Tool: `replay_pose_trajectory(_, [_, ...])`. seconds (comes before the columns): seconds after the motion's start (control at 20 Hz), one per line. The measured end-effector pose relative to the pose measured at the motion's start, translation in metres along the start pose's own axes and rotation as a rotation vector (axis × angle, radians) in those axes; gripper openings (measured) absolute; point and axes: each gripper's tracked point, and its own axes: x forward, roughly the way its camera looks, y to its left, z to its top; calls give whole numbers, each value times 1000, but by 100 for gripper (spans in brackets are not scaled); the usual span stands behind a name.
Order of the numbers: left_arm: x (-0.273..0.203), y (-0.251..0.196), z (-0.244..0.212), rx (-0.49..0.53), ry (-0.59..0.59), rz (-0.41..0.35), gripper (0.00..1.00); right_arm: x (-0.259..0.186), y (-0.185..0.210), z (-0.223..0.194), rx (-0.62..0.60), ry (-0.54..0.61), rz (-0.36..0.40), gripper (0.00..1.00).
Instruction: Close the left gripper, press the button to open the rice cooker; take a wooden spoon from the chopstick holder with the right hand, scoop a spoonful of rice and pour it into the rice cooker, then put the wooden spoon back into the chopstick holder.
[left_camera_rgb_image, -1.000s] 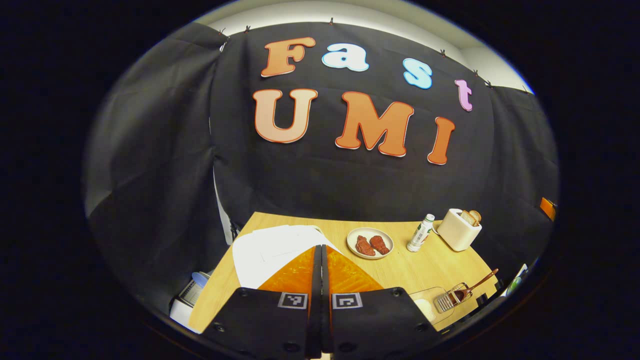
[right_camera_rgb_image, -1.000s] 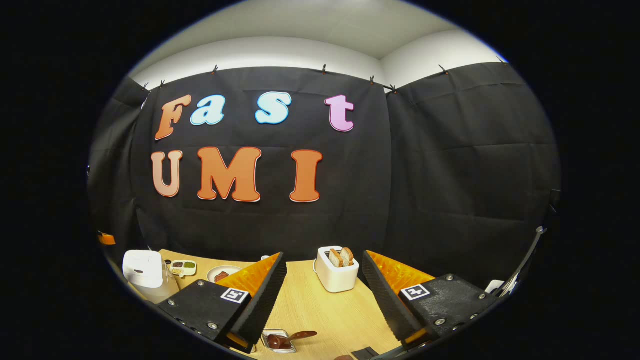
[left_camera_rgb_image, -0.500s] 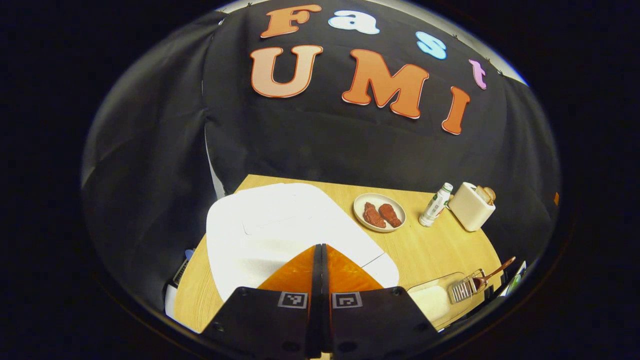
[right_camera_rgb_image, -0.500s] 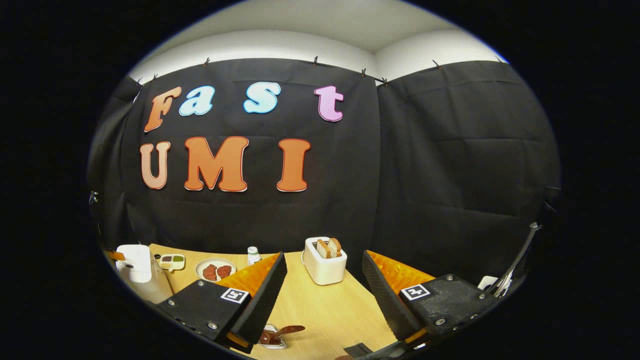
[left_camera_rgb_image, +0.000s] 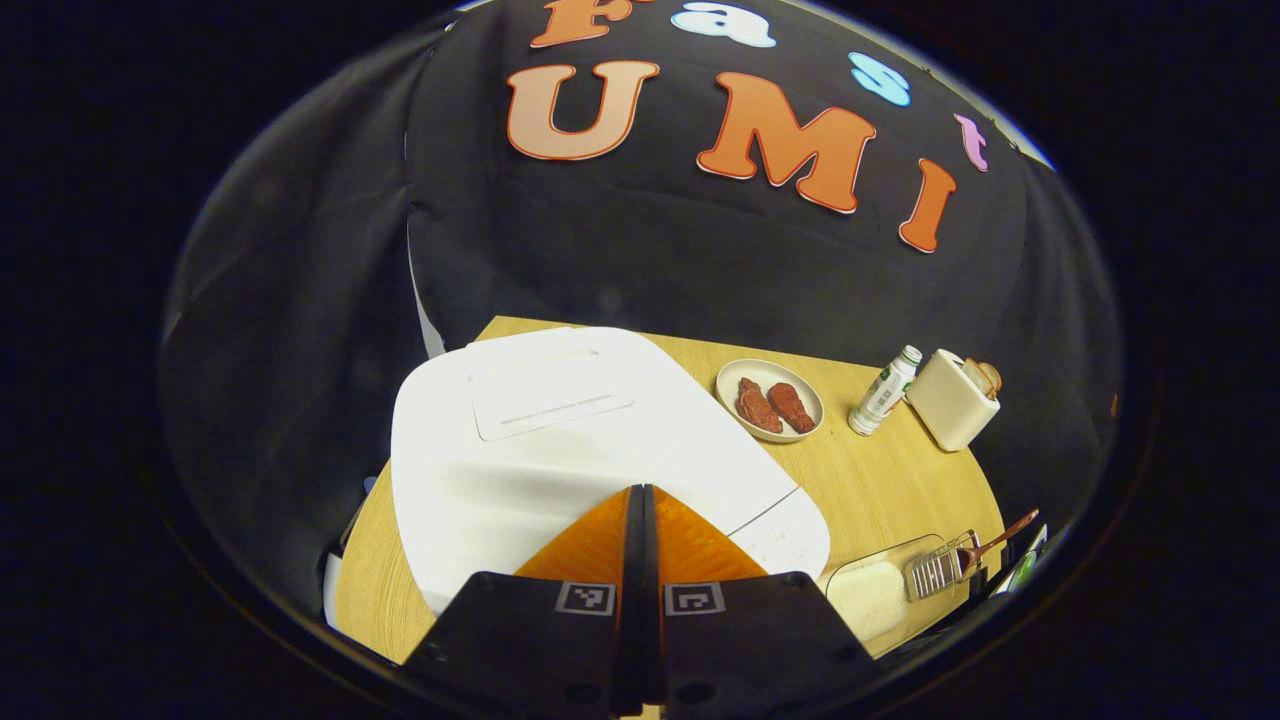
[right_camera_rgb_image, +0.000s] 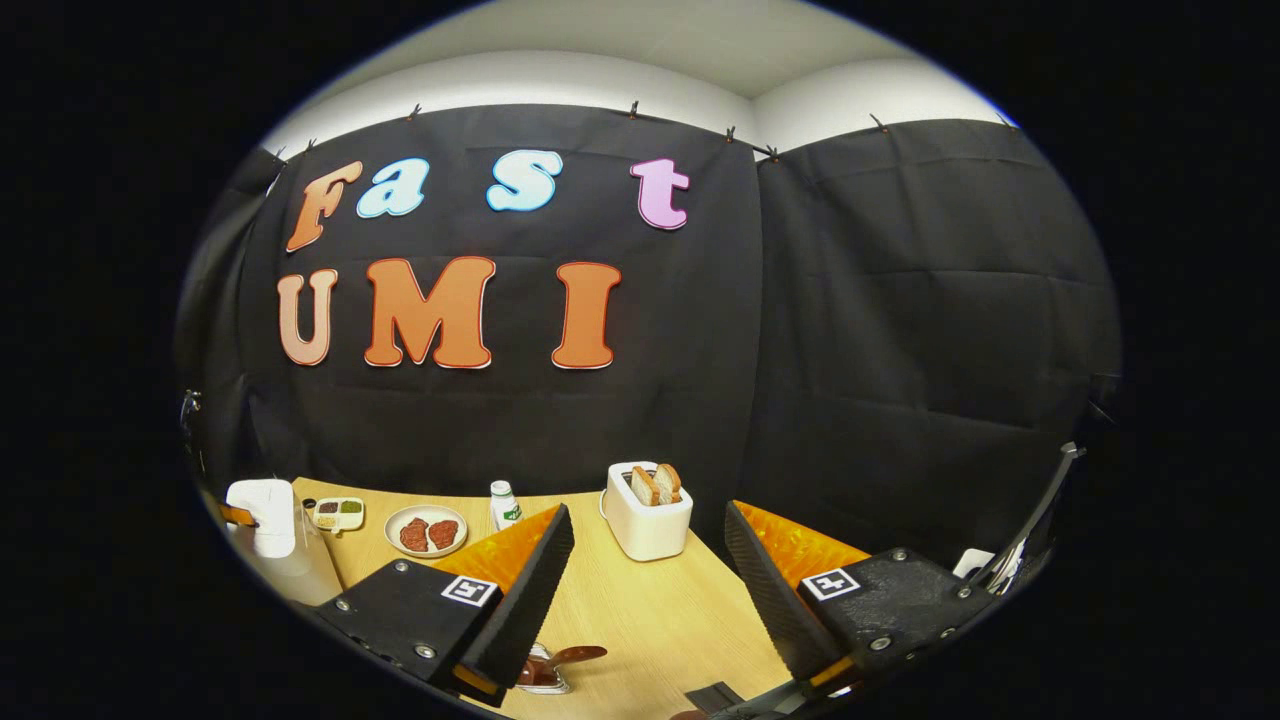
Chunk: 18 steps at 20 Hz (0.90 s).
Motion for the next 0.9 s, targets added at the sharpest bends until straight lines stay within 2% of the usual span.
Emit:
replay_pose_trajectory(0.1, [1, 1, -5, 6, 24, -1, 5, 1, 5, -3, 8, 5, 10, 95])
replay_pose_trajectory(0.3, [-1, -2, 0, -31, 2, -13, 5, -2, 11, -9, 8, 17, 25, 95])
replay_pose_trajectory(0.6, [-3, -4, 2, -24, -15, -11, 5, -10, 9, -3, 21, 1, 34, 95])
replay_pose_trajectory(0.75, [-23, -4, 41, 9, -119, 17, 5, -12, 7, 2, 25, -15, 38, 95])
replay_pose_trajectory(0.9, [-57, 3, 103, 66, -268, 90, 4, -14, 5, 6, 34, -25, 42, 95])
